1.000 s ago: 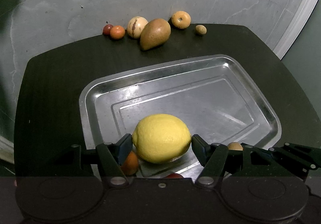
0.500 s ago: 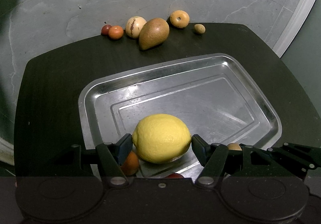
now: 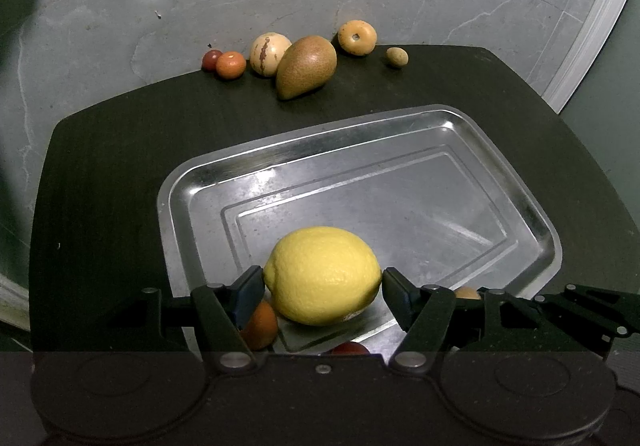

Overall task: Organize fruits
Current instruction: 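Lower both fruits onto the tray and open both tools, then withdraw both open tools from the tray toward the fruit row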

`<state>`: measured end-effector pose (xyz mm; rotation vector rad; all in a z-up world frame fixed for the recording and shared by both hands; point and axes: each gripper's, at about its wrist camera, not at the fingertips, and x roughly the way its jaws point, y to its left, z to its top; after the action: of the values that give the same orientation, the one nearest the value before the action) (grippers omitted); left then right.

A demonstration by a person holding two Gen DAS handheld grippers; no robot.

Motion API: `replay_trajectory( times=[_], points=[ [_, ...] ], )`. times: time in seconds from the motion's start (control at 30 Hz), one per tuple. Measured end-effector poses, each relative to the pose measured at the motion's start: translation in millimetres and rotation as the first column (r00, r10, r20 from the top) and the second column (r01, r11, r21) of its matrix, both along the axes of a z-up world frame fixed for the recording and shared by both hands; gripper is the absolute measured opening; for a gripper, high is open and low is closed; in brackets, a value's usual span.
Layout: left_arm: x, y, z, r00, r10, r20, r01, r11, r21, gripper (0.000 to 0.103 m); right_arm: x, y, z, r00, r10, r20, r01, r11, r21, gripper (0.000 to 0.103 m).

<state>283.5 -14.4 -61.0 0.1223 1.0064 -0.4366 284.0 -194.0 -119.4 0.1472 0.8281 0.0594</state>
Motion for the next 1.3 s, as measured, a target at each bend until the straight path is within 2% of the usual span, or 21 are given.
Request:
replay_trajectory(
  times=[0.13,0.33,0.6,0.67,0.77,0.87,1.03,1.3],
  points=[
    [-1,1,1,1.0,-0.004,-0.002,0.004,1.0,0.0,0.067,0,1,0,1.0,0.0,-0.003,0.0,1.0,-0.003,0.033],
    [-5,4,9,1.0,0.005,0.015,-0.004,1.0,-0.009,0.07,0,2,2,1.0,0.006,0.0,-0.006,1.0,-0.008,0.042],
    [-17,24,24,0.998,0.052,0.039,-0.051,0.998,-0.024,0.085,-4,2,8,1.0,0.014,0.011,-0.014,1.0,-0.022,0.069],
    [-20,30,26,0.997,0.066,0.036,-0.066,0.998,-0.023,0.087,-6,3,10,1.0,0.019,0.012,-0.018,1.0,-0.023,0.081],
    [-25,40,28,0.995,0.095,0.04,-0.095,0.995,-0.013,0.096,-9,3,15,0.999,0.035,0.011,-0.035,0.999,-0.026,0.09],
    [-31,52,31,0.992,0.118,0.04,-0.118,0.993,0.003,0.099,-12,5,19,0.998,0.055,0.002,-0.055,0.998,-0.033,0.097],
    [-38,71,29,0.986,0.163,0.035,-0.165,0.985,0.051,0.102,-15,10,26,0.994,0.101,-0.033,-0.102,0.993,-0.051,0.102],
    [-31,99,23,0.966,0.257,0.025,-0.258,0.96,0.109,0.102,-9,31,26,0.975,0.207,-0.076,-0.212,0.975,-0.059,0.103]
  ],
)
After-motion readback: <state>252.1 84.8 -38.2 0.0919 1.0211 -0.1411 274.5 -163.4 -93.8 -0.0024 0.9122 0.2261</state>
